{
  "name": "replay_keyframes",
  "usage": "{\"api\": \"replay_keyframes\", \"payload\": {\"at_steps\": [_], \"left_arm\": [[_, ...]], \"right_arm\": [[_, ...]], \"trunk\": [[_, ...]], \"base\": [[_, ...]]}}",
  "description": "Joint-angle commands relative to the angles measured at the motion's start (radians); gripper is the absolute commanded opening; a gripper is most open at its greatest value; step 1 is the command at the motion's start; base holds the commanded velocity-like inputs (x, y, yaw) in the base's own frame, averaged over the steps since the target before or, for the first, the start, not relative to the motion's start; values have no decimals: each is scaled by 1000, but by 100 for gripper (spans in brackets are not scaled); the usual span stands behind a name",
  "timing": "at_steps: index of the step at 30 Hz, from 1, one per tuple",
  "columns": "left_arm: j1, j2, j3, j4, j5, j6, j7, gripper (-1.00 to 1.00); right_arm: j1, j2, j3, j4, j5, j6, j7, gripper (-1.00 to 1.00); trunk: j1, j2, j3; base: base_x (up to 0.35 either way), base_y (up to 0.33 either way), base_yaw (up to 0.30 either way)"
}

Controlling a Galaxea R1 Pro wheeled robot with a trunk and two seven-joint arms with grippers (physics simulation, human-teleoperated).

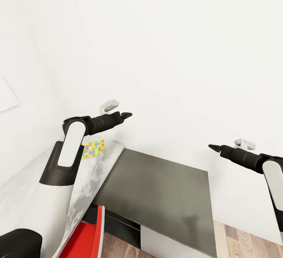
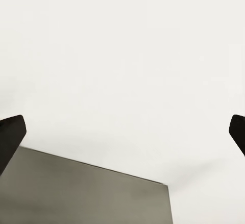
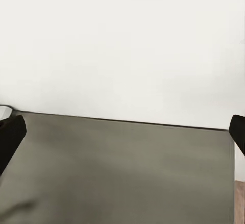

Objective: Put all the toys in the child's room - the three board games (two on the bed and one on the table), the two jigsaw puzzles on the table, and the tennis ball on the table - inside the toy box on the table in the child's room.

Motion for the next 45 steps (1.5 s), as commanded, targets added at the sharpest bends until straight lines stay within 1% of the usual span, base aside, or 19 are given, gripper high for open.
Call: {"api": "replay_keyframes", "payload": {"at_steps": [1, 22, 45], "left_arm": [[-1, 0, 0, -1, 10, 2, 10, 100], [0, -5, -2, 0, 9, 2, 11, 100], [0, -3, -1, 0, 8, 2, 11, 100]], "right_arm": [[-1, 0, -1, -1, -3, 5, -2, 100], [-1, -6, -5, -1, -3, 5, 2, 100], [-1, -2, -6, -1, -4, 5, 6, 100]], "trunk": [[1, -2, -2], [1, -2, -2], [1, -2, -2]], "base": [[70, 12, 0], [19, 3, 0], [1, 0, 0]]}}
